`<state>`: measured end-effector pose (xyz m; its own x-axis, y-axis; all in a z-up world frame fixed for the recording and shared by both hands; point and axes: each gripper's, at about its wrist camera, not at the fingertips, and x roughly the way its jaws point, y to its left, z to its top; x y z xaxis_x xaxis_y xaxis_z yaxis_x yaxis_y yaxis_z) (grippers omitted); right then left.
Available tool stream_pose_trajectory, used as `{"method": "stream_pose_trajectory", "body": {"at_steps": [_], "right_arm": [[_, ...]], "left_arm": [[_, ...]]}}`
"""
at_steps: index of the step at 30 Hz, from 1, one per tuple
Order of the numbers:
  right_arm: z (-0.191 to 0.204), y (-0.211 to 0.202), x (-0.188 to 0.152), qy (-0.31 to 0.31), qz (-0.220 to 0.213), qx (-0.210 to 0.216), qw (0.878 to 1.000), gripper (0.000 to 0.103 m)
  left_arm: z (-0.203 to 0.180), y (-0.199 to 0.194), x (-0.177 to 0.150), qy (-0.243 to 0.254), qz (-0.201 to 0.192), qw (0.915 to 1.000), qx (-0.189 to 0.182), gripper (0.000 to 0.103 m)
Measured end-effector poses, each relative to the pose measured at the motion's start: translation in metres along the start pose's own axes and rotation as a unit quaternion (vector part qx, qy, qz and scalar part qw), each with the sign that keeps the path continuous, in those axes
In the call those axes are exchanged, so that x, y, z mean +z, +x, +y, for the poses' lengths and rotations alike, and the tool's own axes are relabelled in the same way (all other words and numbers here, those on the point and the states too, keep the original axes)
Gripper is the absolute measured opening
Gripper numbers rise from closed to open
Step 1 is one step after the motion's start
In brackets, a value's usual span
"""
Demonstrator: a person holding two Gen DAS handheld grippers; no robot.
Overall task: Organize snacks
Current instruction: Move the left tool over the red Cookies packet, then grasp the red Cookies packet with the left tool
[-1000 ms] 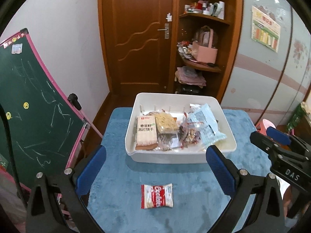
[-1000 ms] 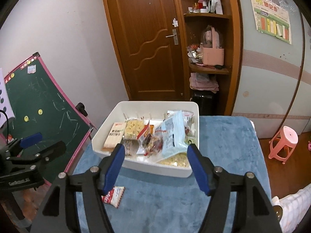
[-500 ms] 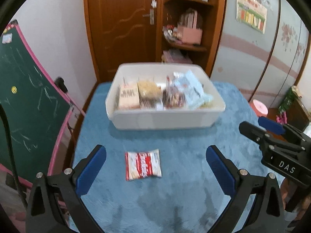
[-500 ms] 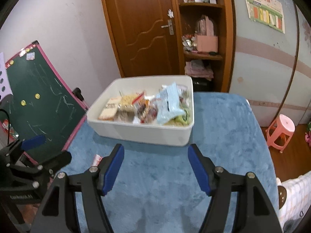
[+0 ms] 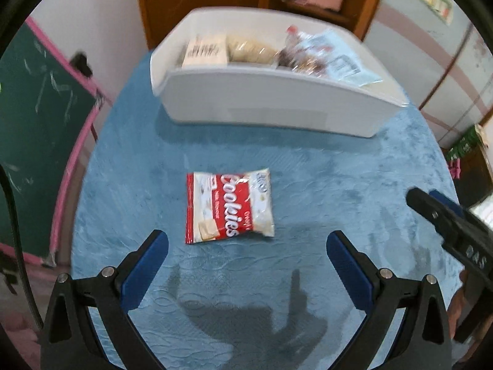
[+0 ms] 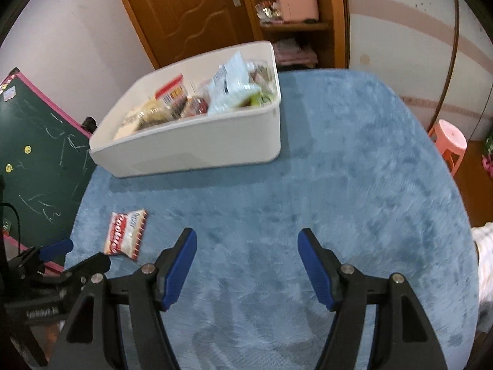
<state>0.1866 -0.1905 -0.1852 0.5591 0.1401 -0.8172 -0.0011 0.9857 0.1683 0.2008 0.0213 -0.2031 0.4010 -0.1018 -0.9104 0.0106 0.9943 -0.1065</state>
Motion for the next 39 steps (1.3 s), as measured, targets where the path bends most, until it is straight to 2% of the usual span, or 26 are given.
{"method": "stream_pose_trajectory", "body": {"at_steps": [5,8,15,21,23,27,29,33,39], "right_arm": [[0.000,0.018,-0.006,0.001,0.018,0.002,1.000,0.069],[0.000,0.027,-0.008,0.000,0.027,0.001,1.000,0.069],[0.000,0.046,-0.013,0.005,0.052,0.005,0.999,0.069],[0.003,0.047,-0.014,-0.003,0.050,-0.002,0.999,0.069],[0.003,0.046,-0.014,-0.003,0.050,-0.002,0.999,0.069],[0.003,0.046,-0.013,0.000,0.050,0.001,0.999,0.069],[0.002,0.046,-0.013,0.002,0.050,0.002,0.999,0.069],[0.001,0.044,-0.014,0.005,0.048,0.007,0.999,0.069],[0.000,0.040,-0.016,0.006,0.045,0.012,0.999,0.069]], "left_arm": [[0.019,0.034,0.006,-0.049,0.042,0.9978,-0.013,0.102],[0.025,0.047,0.008,-0.061,0.050,0.9968,-0.010,0.102],[0.026,0.065,0.011,-0.053,0.051,0.9973,0.008,0.102],[0.016,0.073,0.020,-0.040,0.044,0.9980,0.023,0.102],[0.013,0.076,0.024,-0.034,0.039,0.9981,0.035,0.096],[0.004,0.072,0.025,-0.014,0.022,0.9983,0.052,0.071],[0.001,0.070,0.025,-0.017,0.019,0.9981,0.055,0.067],[-0.002,0.064,0.025,-0.024,0.013,0.9982,0.054,0.051],[-0.008,0.046,0.013,-0.020,0.007,0.9990,0.039,0.050]]}}
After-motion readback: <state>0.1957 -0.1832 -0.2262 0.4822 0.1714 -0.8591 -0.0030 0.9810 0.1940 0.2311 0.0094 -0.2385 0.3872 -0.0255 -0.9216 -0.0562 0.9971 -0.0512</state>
